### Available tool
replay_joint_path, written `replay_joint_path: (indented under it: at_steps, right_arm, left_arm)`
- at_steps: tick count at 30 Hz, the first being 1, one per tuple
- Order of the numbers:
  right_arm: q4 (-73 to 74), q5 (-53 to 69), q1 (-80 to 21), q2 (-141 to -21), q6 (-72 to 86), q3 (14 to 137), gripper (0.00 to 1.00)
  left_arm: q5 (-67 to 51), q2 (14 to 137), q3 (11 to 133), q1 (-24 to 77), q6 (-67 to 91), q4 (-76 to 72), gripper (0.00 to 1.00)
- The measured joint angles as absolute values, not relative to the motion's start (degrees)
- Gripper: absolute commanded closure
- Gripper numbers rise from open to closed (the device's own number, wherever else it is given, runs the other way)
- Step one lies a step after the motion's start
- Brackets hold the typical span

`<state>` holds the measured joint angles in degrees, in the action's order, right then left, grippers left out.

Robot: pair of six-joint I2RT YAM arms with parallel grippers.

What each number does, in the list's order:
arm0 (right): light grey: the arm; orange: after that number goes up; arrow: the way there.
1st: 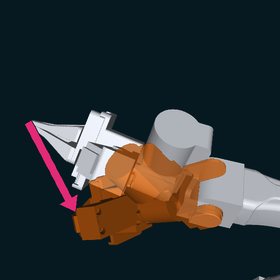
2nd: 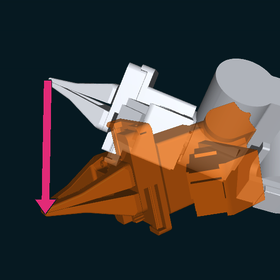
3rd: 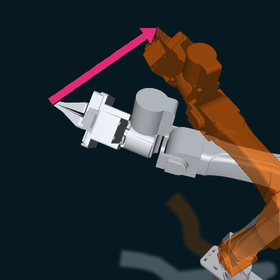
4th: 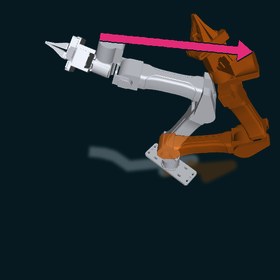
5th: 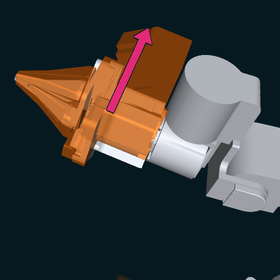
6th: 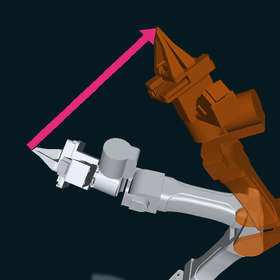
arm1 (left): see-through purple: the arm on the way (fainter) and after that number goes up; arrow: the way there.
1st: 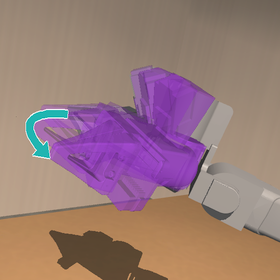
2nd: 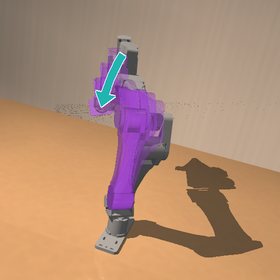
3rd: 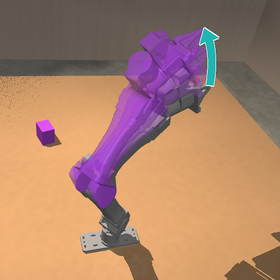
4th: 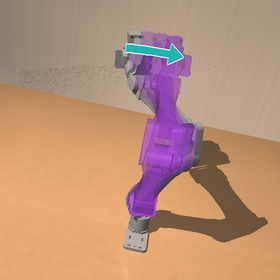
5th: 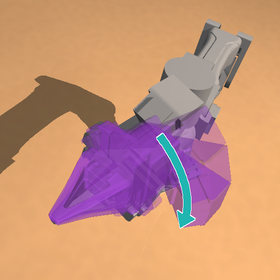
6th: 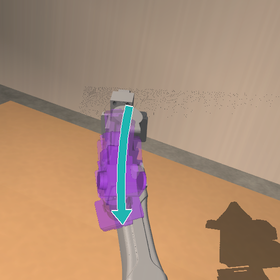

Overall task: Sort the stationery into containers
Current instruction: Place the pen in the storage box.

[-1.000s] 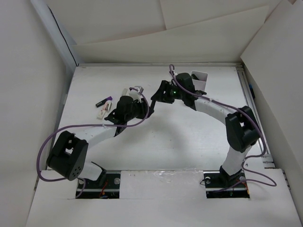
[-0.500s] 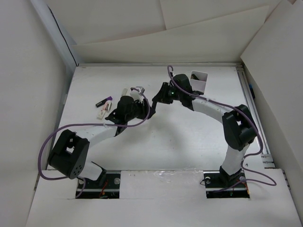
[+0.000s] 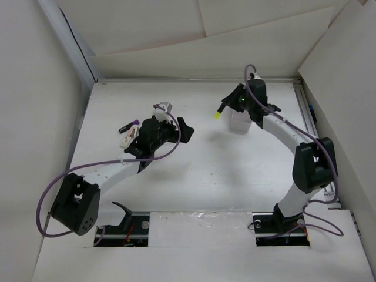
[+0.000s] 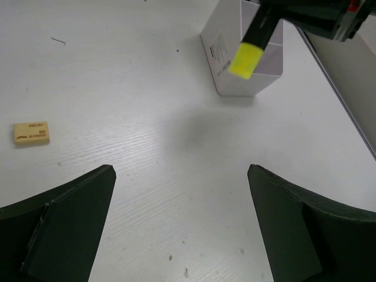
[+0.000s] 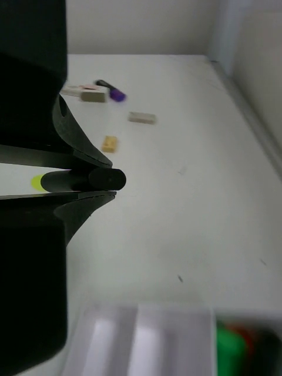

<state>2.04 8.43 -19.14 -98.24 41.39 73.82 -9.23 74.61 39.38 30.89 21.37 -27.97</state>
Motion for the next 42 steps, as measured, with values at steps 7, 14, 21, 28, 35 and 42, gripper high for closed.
replay_joint_path:
  at_steps: [7, 14, 21, 28, 35, 42]
  right_arm:
    - [2.90, -15.40, -12.25, -94.21, 41.39, 74.48, 0.99]
    - [3.66, -33.19, -12.45, -99.22, 40.62, 79.00, 1.00]
    - [4.34, -42.81, -14.00, -104.99, 39.29, 81.06, 1.00]
    - [4.51, -47.46, -17.34, -106.48, 38.96, 81.28, 0.77]
    - [4.49, -50.19, -19.38, -106.52, 39.24, 81.28, 0.51]
    - [4.89, -50.17, -19.79, -104.42, 39.57, 79.48, 0.45]
  left_arm:
    - [-4.99, 72.64, 37.12, 30.65, 20.97, -28.91, 0.04]
    - [-2.46, 71.46, 35.27, 28.84, 21.67, -28.84, 0.03]
    - [-1.61, 68.93, 35.14, 28.49, 22.02, -28.88, 0.01]
    - [1.80, 68.75, 35.14, 28.49, 22.59, -27.40, 0.01]
    - [5.34, 68.86, 35.14, 28.49, 23.07, -26.24, 0.01]
    - [9.56, 68.86, 35.14, 28.49, 23.29, -25.56, 0.03]
